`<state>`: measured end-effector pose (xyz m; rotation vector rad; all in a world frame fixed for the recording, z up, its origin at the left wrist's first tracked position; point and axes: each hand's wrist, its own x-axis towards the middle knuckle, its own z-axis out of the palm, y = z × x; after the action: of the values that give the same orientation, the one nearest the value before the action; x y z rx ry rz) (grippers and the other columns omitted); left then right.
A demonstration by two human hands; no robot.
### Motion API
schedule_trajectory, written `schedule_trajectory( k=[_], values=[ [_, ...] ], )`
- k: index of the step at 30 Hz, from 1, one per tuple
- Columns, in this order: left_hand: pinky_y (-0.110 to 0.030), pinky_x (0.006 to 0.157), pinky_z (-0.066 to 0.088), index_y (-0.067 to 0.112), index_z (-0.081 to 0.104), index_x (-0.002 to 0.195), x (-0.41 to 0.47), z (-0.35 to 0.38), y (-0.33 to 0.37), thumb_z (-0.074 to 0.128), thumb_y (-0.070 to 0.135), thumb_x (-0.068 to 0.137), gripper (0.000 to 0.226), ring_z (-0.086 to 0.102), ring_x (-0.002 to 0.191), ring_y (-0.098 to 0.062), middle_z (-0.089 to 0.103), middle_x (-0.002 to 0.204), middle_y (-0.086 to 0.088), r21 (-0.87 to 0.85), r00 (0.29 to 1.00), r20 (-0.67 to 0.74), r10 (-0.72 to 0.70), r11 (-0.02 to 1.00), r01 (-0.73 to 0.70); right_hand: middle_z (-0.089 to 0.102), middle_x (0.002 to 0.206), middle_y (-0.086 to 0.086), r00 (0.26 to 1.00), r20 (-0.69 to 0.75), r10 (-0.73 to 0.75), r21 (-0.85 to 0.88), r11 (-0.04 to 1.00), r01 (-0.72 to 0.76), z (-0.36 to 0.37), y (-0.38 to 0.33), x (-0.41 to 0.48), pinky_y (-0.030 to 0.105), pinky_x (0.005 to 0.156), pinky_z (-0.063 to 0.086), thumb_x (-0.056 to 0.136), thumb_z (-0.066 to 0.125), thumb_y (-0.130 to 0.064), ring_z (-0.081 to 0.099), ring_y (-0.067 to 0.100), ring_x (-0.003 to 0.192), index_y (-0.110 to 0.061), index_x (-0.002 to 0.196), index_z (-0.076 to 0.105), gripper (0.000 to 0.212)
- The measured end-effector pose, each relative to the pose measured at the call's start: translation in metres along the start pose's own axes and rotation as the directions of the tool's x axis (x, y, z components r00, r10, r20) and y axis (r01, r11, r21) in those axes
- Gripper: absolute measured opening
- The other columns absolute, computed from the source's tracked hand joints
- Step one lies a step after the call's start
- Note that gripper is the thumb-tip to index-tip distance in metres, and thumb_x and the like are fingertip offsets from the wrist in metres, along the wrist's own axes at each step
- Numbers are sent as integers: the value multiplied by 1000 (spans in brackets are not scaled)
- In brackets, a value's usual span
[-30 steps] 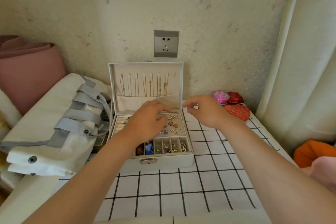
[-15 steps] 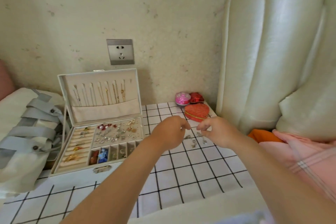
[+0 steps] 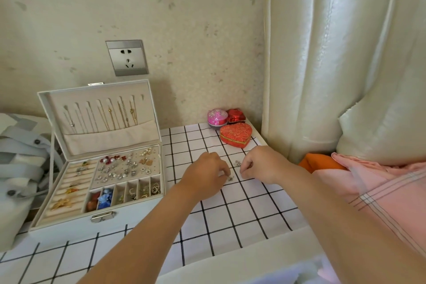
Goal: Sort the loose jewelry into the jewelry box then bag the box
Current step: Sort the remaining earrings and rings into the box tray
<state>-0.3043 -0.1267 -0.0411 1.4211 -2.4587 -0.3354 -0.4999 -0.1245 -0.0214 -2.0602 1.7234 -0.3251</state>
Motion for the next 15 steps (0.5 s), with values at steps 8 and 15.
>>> schedule_trajectory(
  k=[8, 15],
  values=[
    [-19, 87, 42, 29, 60, 124, 6, -12, -1, 64, 24, 92, 32, 55, 102, -4, 65, 111, 15, -304, 995, -74, -69, 952, 44, 75, 80, -12, 986, -165, 1, 350, 935, 57, -7, -14, 7, 17, 74, 51, 84, 76, -16, 67, -2, 77, -24, 77, 78, 11],
    [-33, 79, 55, 34, 72, 89, 12, -28, 12, 72, 23, 88, 11, 69, 83, -18, 75, 84, 1, -651, 972, -108, -207, 754, 88, 71, 77, -1, 963, -261, 69, 626, 771, 115, -15, -33, 7, 12, 48, 41, 84, 79, -10, 54, -6, 44, -17, 89, 74, 10]
  ],
)
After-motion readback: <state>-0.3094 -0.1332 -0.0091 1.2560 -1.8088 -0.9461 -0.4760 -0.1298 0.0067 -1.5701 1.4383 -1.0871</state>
